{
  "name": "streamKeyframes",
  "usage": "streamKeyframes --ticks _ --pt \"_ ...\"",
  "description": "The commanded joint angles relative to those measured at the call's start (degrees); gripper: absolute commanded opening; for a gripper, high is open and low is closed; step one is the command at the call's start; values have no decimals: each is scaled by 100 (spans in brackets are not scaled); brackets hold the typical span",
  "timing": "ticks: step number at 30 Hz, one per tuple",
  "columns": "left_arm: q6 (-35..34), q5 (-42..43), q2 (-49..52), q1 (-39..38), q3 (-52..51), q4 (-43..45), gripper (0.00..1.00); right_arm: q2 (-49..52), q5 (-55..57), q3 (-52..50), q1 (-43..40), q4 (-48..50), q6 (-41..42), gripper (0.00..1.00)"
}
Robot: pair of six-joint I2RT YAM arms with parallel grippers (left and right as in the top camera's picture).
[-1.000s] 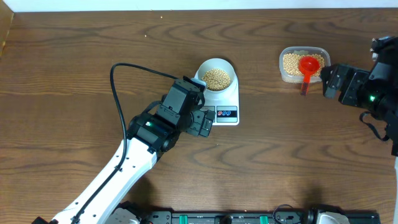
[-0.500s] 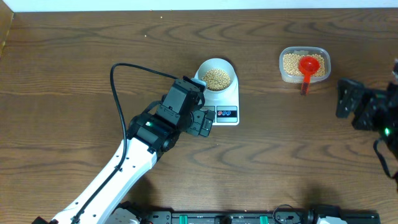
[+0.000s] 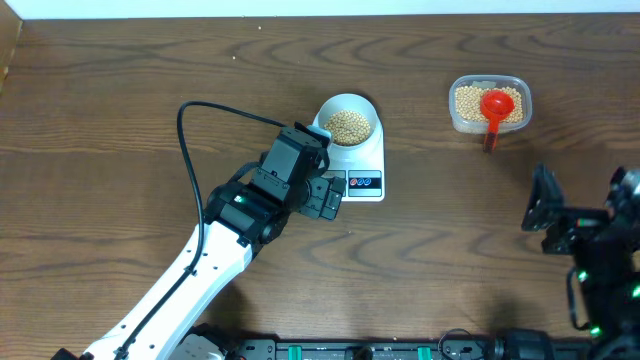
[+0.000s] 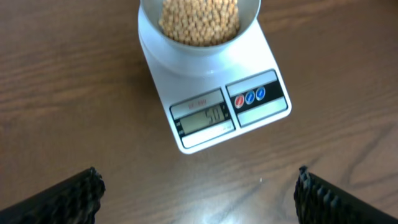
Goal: Scoop item into bowl and weigh 50g on scale
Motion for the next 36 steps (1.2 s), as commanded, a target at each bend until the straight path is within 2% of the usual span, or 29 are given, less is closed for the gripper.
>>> streamKeyframes --ticks 1,7,16,27,36 --pt "55 -15 -2 -2 26 4 100 -616 72 -903 46 503 -74 99" --pt "57 -15 -2 -2 24 4 100 -1639 70 -2411 46 1755 -72 99" --pt "57 -15 -2 -2 24 4 100 -2599 68 -3724 44 2800 -70 99" --pt "55 -15 -2 -2 24 4 100 -2588 68 -4207 157 3550 -68 99" --pt "55 -15 -2 -2 24 7 100 -2588 68 -4957 160 4590 -68 99"
